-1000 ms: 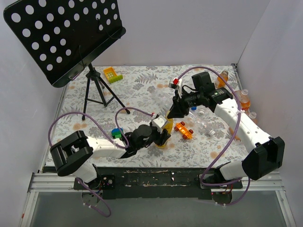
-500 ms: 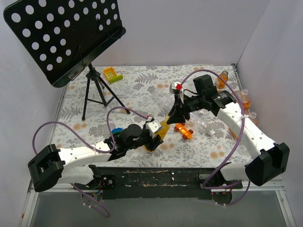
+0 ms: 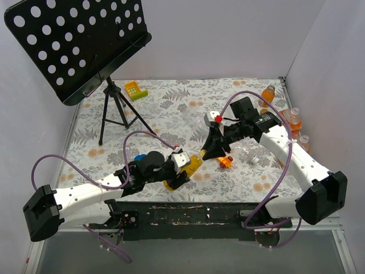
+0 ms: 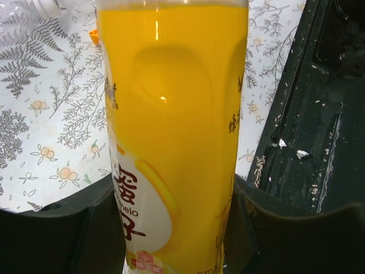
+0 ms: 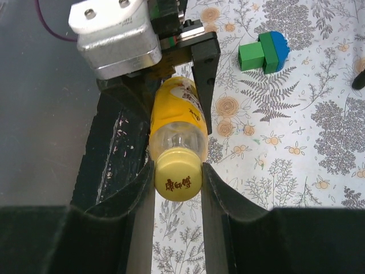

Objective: Unscrew the bottle caps
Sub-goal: Pick up the plastic bottle at the center of the board, then unscrew the bottle cap from the plastic bottle.

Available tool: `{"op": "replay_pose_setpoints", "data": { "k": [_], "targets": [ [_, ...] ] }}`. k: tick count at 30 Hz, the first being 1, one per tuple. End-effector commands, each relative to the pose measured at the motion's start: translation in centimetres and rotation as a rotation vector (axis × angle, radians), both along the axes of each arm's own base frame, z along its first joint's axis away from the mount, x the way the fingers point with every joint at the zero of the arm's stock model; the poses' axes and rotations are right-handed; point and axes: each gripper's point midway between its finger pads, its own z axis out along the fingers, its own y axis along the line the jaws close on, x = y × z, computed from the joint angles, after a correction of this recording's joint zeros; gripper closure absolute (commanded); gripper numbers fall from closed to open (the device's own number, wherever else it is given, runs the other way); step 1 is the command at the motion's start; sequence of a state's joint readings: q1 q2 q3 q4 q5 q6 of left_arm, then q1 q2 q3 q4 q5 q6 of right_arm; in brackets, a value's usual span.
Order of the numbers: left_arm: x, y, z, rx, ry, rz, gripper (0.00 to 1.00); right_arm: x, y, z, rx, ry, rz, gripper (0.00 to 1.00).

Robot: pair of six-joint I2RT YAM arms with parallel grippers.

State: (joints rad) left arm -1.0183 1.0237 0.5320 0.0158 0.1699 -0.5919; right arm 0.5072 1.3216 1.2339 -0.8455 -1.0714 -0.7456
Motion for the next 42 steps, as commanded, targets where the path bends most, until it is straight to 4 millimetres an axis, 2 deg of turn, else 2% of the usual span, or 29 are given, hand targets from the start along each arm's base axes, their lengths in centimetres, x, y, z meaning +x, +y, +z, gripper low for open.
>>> {"op": "replay_pose_setpoints", "data": {
  "k": [1, 8, 13, 24, 32, 42],
  "targets": [
    [-1.2, 0.7, 1.4, 0.002, -0.014, -0.068, 1.0, 0.0, -1.0, -0.3, 0.011, -0.126, 0.037, 0.99],
    [-2.8, 1.3, 1.5, 0.008, 0.002, -0.135, 1.0, -0.3, -1.2, -0.9, 0.029, -0.188, 0.081, 0.99],
    [-3.1, 1.6, 1.3, 0.008, 0.009, -0.137, 1.0, -0.2, -1.3, -1.2, 0.035, -0.23, 0.098, 0.99],
    [-3.2, 1.8, 1.1, 0.009, 0.02, -0.137, 1.0, 0.3, -1.5, -1.9, 0.012, -0.284, 0.111, 0.99],
    [-3.5, 1.9, 0.8, 0.01, 0.045, -0.146, 1.0, 1.7, -1.8, -2.3, -0.025, -0.398, 0.117, 0.99],
    [-3.4, 2.1, 0.6, 0.012, 0.058, -0.137, 1.0, 1.7, -1.7, -2.5, -0.029, -0.375, 0.123, 0.99]
  ]
}}
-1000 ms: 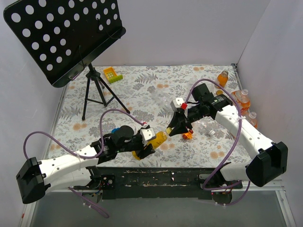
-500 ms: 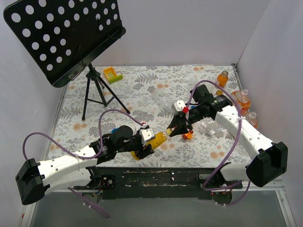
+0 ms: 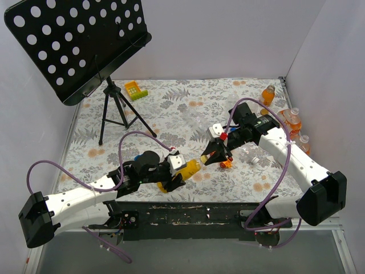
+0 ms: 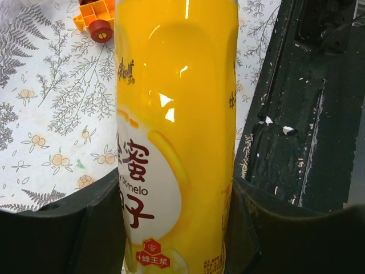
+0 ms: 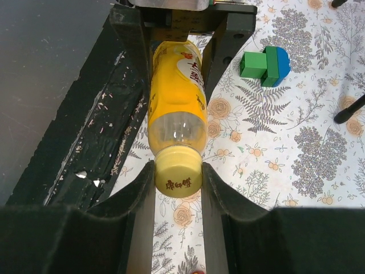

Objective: Unscrew the bottle caps
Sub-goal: Unscrew the bottle cap from the plastic bottle.

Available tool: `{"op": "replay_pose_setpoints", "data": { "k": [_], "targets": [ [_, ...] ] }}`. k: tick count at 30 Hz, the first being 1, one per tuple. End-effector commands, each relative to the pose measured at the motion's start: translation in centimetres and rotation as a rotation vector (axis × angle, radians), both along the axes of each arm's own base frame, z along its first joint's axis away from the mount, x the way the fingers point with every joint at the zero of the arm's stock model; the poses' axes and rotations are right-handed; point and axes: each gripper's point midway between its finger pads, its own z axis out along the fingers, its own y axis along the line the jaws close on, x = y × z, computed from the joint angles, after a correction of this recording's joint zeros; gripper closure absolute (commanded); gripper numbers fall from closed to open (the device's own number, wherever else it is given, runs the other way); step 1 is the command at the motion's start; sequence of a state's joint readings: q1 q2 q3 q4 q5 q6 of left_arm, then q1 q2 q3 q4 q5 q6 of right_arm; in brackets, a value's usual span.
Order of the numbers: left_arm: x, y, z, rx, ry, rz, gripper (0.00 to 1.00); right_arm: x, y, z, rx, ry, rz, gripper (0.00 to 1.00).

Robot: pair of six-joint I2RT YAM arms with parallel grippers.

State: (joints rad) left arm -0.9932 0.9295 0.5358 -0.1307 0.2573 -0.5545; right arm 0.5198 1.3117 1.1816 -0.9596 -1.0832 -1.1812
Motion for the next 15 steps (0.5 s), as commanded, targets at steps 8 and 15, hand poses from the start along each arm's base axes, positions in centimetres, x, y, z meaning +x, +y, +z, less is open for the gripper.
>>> {"op": "replay_pose_setpoints", "data": {
  "k": [8, 15],
  "targets": [
    [-1.68, 0.33, 0.48, -0.026, 0.041, -0.06, 1.0, 3.1, -0.87, 0.11, -0.056, -0.098, -0.099, 0.99],
    [-1.74, 0.3, 0.36, -0.029, 0.051, -0.057, 1.0, 2.97, -0.78, 0.22, -0.053, -0.064, -0.124, 0.98]
  ]
}}
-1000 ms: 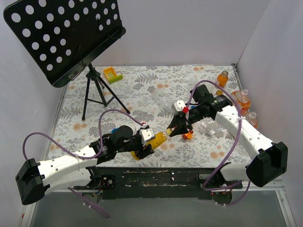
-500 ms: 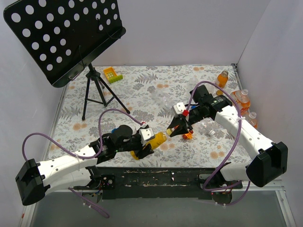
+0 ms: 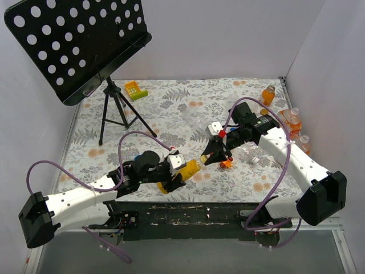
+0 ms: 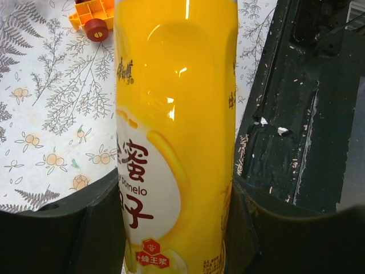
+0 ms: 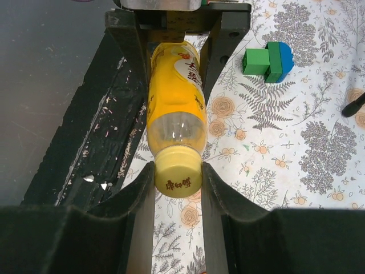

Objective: Unscrew the bottle caps
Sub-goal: Unscrew the bottle cap from the plastic bottle.

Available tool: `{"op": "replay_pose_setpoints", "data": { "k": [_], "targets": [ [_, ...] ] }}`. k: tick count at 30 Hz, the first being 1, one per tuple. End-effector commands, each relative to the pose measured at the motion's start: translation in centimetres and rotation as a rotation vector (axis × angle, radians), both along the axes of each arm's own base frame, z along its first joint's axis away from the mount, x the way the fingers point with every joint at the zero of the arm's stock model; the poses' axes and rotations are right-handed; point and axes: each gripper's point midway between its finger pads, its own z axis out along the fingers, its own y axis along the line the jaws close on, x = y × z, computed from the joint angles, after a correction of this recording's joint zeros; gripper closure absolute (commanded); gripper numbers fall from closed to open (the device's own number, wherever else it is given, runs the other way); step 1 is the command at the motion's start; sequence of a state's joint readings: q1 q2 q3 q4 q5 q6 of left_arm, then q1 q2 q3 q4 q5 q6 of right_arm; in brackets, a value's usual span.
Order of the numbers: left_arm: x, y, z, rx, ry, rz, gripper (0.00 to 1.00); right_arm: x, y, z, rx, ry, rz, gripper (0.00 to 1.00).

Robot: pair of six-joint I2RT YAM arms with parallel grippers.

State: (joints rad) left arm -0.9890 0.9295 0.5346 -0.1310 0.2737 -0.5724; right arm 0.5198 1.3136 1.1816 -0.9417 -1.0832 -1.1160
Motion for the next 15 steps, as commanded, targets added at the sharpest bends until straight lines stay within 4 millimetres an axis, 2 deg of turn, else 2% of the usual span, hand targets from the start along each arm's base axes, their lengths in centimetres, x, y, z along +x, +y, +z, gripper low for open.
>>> {"op": "replay_pose_setpoints", "data": {
  "k": [1, 15],
  "targets": [
    [-1.52, 0.35, 0.34, -0.022, 0.03, -0.053, 1.0, 2.9, -0.89, 0.11, -0.045, -0.107, -0.1, 0.97],
    [-1.21, 0.13, 0.29, -0.02, 0.031, -0.043, 1.0, 3.22, -0.83, 0.54, -0.039, -0.073, -0.139, 0.91]
  ]
}}
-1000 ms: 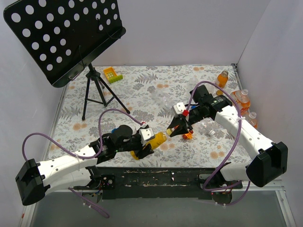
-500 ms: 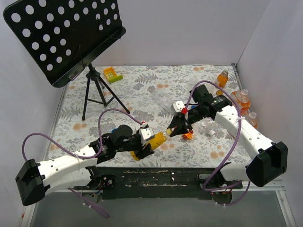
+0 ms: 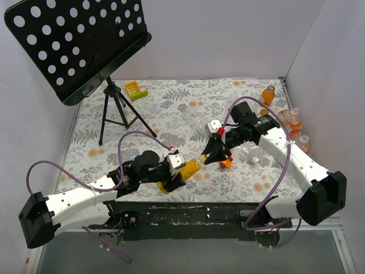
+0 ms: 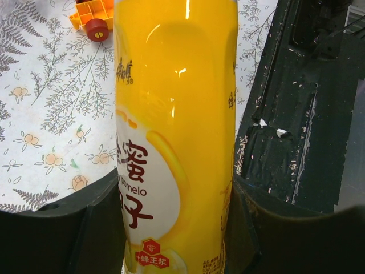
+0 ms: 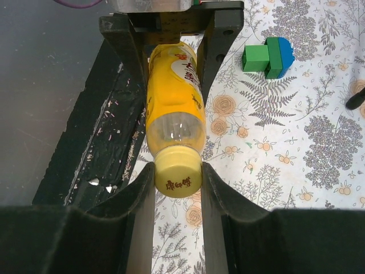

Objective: Unscrew the bottle caps
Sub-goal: Unscrew the bottle cap from the plastic bottle.

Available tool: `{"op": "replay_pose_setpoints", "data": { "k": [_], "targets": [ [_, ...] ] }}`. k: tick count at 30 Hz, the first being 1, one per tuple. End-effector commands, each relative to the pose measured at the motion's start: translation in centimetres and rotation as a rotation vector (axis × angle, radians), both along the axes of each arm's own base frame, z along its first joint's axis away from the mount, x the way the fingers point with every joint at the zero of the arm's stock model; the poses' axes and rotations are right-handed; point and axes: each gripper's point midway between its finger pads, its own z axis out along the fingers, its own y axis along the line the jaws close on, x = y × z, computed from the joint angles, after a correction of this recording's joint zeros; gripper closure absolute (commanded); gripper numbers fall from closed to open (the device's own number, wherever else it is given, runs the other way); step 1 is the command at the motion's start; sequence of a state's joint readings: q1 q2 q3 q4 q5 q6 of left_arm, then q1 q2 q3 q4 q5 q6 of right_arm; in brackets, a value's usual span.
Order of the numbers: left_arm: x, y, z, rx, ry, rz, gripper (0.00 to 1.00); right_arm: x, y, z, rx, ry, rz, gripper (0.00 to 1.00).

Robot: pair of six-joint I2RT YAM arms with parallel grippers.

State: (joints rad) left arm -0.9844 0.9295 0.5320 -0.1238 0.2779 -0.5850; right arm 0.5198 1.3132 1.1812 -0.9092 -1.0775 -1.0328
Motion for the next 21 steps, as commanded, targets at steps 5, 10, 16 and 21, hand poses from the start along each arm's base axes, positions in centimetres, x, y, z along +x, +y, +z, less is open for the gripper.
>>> {"op": "replay_pose_setpoints", "data": {
  "k": [5, 10, 16, 21],
  "targets": [
    [-1.15, 0.14, 0.26, -0.012, 0.02, -0.045, 1.0, 2.99, -1.04, 0.48, -0.028, -0.103, -0.117, 0.89],
    [-1.08, 0.08, 0.26, -0.014, 0.022, -0.04, 1.0, 3.09, -1.13, 0.43, -0.031, -0.095, -0.131, 0.86],
    [-0.89, 0.03, 0.14, -0.012, 0.026, -0.029, 1.0, 3.39, -1.18, 0.5, -0.036, -0.085, -0.151, 0.79],
    [-0.69, -0.01, 0.23, -0.014, 0.021, -0.018, 1.0, 3.65, -1.3, 0.68, -0.039, -0.087, -0.167, 0.71]
  ]
}}
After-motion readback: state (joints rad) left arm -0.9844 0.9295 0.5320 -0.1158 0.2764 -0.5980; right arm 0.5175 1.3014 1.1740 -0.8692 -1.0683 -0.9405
